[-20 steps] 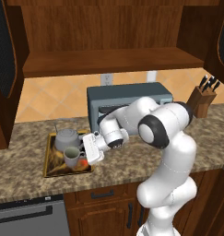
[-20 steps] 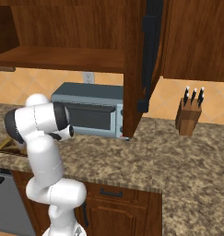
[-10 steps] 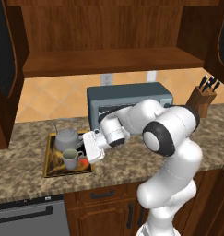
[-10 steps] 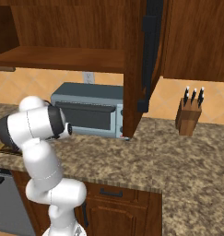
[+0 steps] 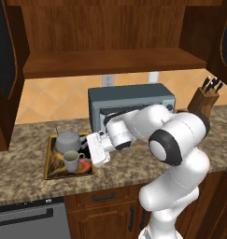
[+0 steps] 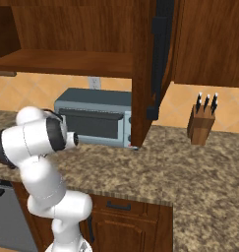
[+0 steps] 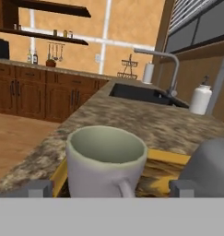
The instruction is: Pick the kettle from the counter and place it on the tray. Then pick the mug from the cabinet and place it on the tray. Then close the cabinet doors.
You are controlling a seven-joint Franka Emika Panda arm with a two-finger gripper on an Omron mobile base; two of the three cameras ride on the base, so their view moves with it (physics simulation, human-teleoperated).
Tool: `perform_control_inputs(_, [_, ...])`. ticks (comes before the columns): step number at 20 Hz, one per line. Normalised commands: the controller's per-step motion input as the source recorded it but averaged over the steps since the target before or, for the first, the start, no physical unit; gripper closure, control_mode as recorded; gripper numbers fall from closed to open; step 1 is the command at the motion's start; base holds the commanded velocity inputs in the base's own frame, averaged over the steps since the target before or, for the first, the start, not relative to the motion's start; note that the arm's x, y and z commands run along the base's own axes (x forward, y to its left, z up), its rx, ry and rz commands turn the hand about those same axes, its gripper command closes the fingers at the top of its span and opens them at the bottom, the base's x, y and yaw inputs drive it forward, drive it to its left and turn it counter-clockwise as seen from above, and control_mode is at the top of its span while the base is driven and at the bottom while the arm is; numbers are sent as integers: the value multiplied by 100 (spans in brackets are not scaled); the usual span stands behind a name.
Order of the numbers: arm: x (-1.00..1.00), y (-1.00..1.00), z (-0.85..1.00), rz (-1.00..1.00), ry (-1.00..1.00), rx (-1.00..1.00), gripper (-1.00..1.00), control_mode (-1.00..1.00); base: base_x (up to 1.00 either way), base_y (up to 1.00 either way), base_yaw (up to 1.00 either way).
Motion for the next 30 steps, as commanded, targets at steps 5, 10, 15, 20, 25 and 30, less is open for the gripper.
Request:
perform_control_inputs(5, [-45, -20, 50, 0, -10, 0, -100, -100, 0, 0, 0])
perform_control_inputs(10, [-49, -26, 67, -1, -14, 0, -100, -100, 0, 0, 0])
perform_control_inputs(15, [-44, -37, 70, -6, -9, 0, -100, -100, 0, 0, 0])
perform_control_inputs(20, [-33, -44, 65, -8, -2, 0, -100, -100, 0, 0, 0])
perform_control_inputs(25, [-37, -54, 47, -12, 0, 0, -100, -100, 0, 0, 0])
perform_control_inputs(30, [-48, -50, 3, -3, -13, 0, -100, -100, 0, 0, 0])
